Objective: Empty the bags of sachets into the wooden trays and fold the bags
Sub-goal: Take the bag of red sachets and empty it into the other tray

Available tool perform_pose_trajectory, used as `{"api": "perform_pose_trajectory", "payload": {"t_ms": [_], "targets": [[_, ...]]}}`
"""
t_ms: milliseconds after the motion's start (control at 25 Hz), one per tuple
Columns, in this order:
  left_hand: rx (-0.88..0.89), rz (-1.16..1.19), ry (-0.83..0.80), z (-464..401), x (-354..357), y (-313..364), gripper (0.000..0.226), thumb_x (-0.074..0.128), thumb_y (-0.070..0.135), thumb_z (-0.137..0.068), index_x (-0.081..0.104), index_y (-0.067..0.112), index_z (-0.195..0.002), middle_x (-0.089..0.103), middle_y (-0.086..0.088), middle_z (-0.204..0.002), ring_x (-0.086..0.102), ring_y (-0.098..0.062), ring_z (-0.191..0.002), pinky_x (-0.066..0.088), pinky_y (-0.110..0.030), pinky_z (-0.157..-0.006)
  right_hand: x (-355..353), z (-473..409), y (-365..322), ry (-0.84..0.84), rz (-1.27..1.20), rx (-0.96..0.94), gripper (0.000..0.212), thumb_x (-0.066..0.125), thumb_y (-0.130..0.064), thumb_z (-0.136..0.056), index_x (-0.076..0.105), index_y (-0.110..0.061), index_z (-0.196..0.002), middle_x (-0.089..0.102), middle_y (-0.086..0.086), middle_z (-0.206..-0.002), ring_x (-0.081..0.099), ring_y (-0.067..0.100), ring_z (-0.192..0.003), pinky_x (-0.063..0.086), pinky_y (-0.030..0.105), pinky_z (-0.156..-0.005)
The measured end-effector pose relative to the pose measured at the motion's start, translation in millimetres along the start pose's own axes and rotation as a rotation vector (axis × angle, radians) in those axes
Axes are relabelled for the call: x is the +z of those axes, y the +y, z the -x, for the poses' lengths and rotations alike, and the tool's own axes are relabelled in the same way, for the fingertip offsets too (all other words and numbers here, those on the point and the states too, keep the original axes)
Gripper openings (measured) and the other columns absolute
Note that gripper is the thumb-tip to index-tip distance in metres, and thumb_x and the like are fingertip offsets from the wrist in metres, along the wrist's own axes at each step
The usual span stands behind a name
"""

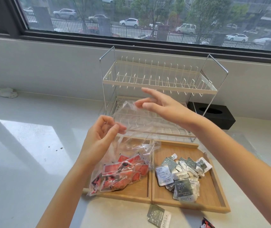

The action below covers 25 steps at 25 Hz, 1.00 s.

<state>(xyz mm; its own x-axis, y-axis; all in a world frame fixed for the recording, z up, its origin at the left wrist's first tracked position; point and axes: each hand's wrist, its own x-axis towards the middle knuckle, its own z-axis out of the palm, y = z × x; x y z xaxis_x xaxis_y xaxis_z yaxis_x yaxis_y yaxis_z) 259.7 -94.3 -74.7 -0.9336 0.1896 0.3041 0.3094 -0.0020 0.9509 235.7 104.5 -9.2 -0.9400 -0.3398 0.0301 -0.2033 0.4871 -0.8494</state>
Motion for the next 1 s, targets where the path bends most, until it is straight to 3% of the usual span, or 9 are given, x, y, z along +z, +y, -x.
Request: {"api": "perform_pose_trajectory", "payload": {"t_ms": [40,120,320,480,640,760,840,920,1000], "targets": [[0.004,0.009,0.004,0,0,0,0.018,0.048,0.008,-0.088,0.049,0.02,-0.076,0.071,0.012,-0.072,0.065,-0.001,-0.07,0.045,-0.006,-0.061,-3,0,6,-0.036,0.059,0.031,0.051,0.045,-0.028,-0.092,0.027,-0.025,-0.14,0.056,-0.026,-0.11,0.051,-0.012,-0.103,0.041,0.013,-0.092],[0.016,0.013,0.007,0,0,-1,0.019,0.047,0.006,-0.089,0.05,0.019,-0.076,0.069,0.012,-0.068,0.064,0.0,-0.066,0.045,-0.007,-0.06,-5,0,16,-0.126,0.201,0.048,0.044,0.043,-0.034,-0.093,0.037,-0.028,-0.136,0.052,-0.023,-0.119,0.049,-0.01,-0.105,0.038,0.018,-0.096],[0.04,-0.005,0.009,1,-1,0,0.022,0.045,0.002,-0.088,0.058,0.019,-0.084,0.068,0.013,-0.066,0.062,0.001,-0.062,0.044,-0.006,-0.059,-5,1,27,-0.347,0.198,0.092,0.025,0.047,-0.045,-0.085,0.062,-0.034,-0.102,0.067,-0.011,-0.11,0.06,-0.007,-0.098,0.041,0.007,-0.088],[0.036,0.01,0.059,3,-8,-3,0.02,0.046,0.002,-0.088,0.058,0.018,-0.085,0.066,0.014,-0.063,0.059,0.002,-0.061,0.044,-0.007,-0.059,-16,5,27,-0.124,0.073,0.013,0.011,0.059,-0.032,-0.082,0.063,-0.022,-0.08,0.065,-0.008,-0.074,0.061,0.002,-0.069,0.049,0.011,-0.073],[0.038,0.022,0.053,2,-11,-6,0.02,0.047,0.004,-0.088,0.058,0.019,-0.083,0.064,0.013,-0.064,0.057,0.001,-0.061,0.044,-0.008,-0.061,-33,8,9,0.103,0.033,-0.138,0.018,0.063,-0.044,-0.068,0.061,-0.026,-0.072,0.059,-0.012,-0.066,0.053,-0.001,-0.058,0.044,0.007,-0.058],[0.051,0.03,0.08,1,-12,-9,0.026,0.046,0.004,-0.088,0.059,0.024,-0.081,0.064,0.014,-0.064,0.057,0.001,-0.061,0.044,-0.008,-0.06,-36,10,6,0.088,0.074,-0.182,0.022,0.056,-0.051,-0.071,0.063,-0.033,-0.081,0.066,-0.018,-0.072,0.059,-0.006,-0.069,0.045,0.006,-0.067],[0.057,0.032,0.114,2,-15,-11,0.028,0.046,0.005,-0.089,0.059,0.027,-0.08,0.065,0.015,-0.064,0.057,0.001,-0.061,0.044,-0.008,-0.059,-39,11,13,0.004,0.116,-0.104,0.034,0.044,-0.057,-0.076,0.062,-0.039,-0.098,0.068,-0.025,-0.088,0.06,-0.01,-0.089,0.044,0.008,-0.081],[0.058,0.034,0.138,2,-19,-13,0.03,0.045,0.006,-0.089,0.059,0.03,-0.079,0.065,0.015,-0.064,0.058,0.001,-0.062,0.045,-0.008,-0.059,-42,10,27,-0.092,0.146,0.038,0.045,0.032,-0.058,-0.082,0.056,-0.038,-0.114,0.065,-0.023,-0.107,0.054,-0.008,-0.108,0.036,0.021,-0.099],[0.061,0.038,0.147,2,-21,-14,0.031,0.045,0.007,-0.09,0.06,0.032,-0.078,0.065,0.014,-0.065,0.058,0.001,-0.061,0.045,-0.007,-0.059,-44,12,44,-0.115,0.193,0.132,0.041,0.032,-0.048,-0.09,0.057,-0.03,-0.118,0.063,-0.021,-0.109,0.051,-0.007,-0.11,0.032,0.029,-0.104]]}}
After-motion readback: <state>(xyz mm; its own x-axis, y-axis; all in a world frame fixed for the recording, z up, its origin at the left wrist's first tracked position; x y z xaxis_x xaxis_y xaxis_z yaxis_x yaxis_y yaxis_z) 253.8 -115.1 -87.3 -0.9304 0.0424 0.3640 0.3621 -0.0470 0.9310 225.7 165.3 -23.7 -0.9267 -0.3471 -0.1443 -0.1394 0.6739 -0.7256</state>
